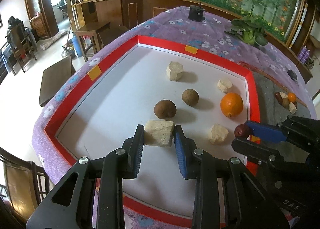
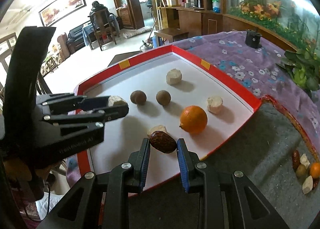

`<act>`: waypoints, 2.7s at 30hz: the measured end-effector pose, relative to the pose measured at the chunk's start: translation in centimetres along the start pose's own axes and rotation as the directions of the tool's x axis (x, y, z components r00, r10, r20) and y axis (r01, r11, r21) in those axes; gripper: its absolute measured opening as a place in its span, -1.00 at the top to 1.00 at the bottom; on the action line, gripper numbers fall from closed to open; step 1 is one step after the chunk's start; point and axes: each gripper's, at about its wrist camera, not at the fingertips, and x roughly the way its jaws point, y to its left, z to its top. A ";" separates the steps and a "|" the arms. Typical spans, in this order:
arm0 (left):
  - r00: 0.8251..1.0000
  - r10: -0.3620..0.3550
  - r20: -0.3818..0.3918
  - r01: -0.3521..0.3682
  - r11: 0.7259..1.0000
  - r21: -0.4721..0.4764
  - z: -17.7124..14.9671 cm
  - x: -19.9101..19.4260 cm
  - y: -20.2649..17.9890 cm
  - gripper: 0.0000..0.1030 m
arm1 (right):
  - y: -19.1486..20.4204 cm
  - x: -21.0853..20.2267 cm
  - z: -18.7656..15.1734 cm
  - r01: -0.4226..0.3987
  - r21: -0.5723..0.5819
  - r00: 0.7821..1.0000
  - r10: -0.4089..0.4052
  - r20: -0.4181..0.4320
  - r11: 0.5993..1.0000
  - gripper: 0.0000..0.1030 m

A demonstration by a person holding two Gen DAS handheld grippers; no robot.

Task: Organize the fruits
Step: 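Carry the white cube and red date into the tray and open both tools, then move both open tools back over the remaining items on the mat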

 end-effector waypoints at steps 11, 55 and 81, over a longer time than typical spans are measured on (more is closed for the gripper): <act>1.000 0.027 -0.008 -0.027 1.000 0.007 0.2 1.0 -0.3 0.43 | -0.1 2.7 2.6 -0.005 -0.002 1.000 0.005 -0.014 1.000 0.49; 0.997 0.036 0.066 -0.038 0.999 0.023 1.1 -1.7 -6.1 -0.18 | -3.9 -5.4 -3.3 0.042 0.125 0.995 -0.053 0.085 0.991 0.20; 0.989 -0.145 -0.041 0.150 0.961 0.231 1.7 0.3 -22.3 -0.18 | -17.2 -13.5 -13.4 0.183 0.410 0.968 -0.238 0.085 0.894 0.16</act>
